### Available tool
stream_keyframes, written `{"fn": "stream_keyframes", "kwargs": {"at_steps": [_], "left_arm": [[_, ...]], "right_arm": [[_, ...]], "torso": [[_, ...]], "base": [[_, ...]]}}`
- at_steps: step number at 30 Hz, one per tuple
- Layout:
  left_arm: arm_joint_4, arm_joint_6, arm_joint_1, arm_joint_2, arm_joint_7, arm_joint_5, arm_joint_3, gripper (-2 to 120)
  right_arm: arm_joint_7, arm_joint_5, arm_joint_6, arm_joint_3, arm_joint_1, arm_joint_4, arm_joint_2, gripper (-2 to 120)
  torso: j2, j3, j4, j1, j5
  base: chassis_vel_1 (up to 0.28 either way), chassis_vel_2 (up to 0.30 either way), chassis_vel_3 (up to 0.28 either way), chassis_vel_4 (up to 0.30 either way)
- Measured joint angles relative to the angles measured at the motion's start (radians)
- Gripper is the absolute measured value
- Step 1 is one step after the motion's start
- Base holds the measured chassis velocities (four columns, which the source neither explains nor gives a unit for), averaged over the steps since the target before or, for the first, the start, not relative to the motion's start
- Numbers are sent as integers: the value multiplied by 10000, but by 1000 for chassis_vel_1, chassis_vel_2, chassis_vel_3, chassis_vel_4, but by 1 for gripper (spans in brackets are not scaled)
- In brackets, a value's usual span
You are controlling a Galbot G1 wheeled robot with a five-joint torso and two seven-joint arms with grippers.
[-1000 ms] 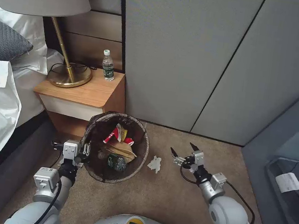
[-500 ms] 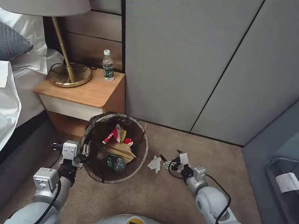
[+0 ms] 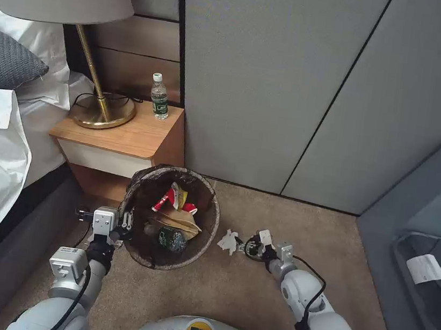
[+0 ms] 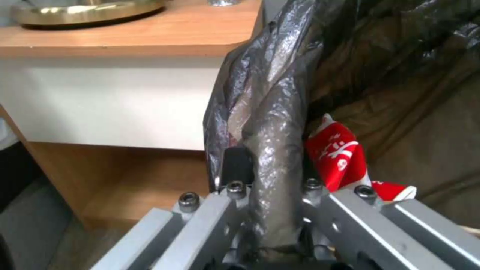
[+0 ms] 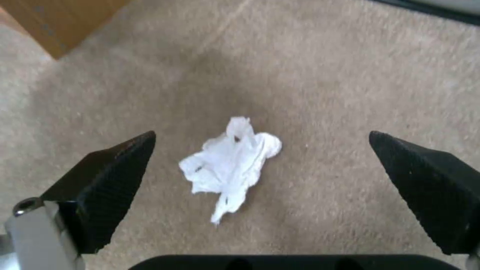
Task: Pick up the trash bin, then pick up the garbage from the floor and place it into the trash bin.
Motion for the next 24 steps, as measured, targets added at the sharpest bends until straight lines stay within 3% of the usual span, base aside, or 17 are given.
{"fn": "stream_keyframes", "kwargs": {"at_steps": [24], "left_arm": [[0, -24, 143, -159, 18, 128, 18, 3]], "right_arm": [[502, -841, 430, -1142, 1659, -2613, 737, 100]], "torso": [[0, -1, 1, 0, 0]], "base": [[0, 0, 0, 0]]}}
